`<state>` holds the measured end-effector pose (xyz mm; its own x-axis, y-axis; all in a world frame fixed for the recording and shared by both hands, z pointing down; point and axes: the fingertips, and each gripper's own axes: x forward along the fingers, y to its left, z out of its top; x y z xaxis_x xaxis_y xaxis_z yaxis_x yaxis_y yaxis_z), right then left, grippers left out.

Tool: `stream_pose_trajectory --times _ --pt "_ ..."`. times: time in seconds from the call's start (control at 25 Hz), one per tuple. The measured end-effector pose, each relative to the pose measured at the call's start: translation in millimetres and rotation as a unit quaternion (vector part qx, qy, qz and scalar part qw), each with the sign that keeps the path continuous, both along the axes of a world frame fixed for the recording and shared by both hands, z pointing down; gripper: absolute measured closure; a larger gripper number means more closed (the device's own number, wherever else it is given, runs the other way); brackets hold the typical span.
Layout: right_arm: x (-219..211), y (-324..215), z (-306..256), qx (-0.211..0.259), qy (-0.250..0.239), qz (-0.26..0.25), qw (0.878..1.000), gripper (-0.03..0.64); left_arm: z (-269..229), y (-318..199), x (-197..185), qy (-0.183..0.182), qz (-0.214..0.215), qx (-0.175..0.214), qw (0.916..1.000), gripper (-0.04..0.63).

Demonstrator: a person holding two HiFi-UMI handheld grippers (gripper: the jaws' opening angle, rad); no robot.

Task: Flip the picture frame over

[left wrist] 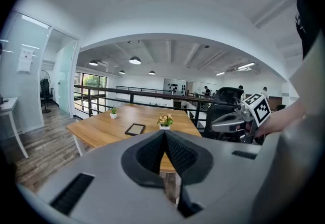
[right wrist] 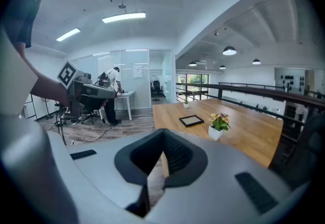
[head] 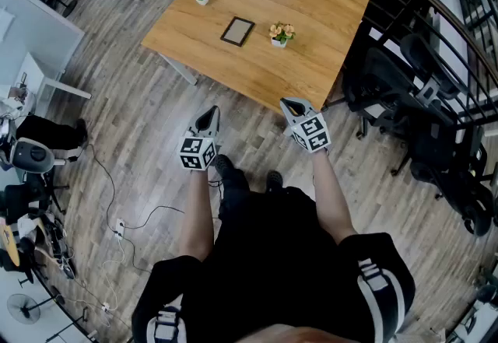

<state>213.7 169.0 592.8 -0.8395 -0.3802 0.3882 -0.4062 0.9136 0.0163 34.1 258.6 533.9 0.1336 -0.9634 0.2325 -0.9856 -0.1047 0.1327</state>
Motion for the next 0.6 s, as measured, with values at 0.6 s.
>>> stream_pose_trajectory --times 0.6 --pt "-7 9 -9 0.022 -0.011 -0.011 1.0 0.609 -12 12 2 0.0 -0.015 0.006 0.9999 0.575"
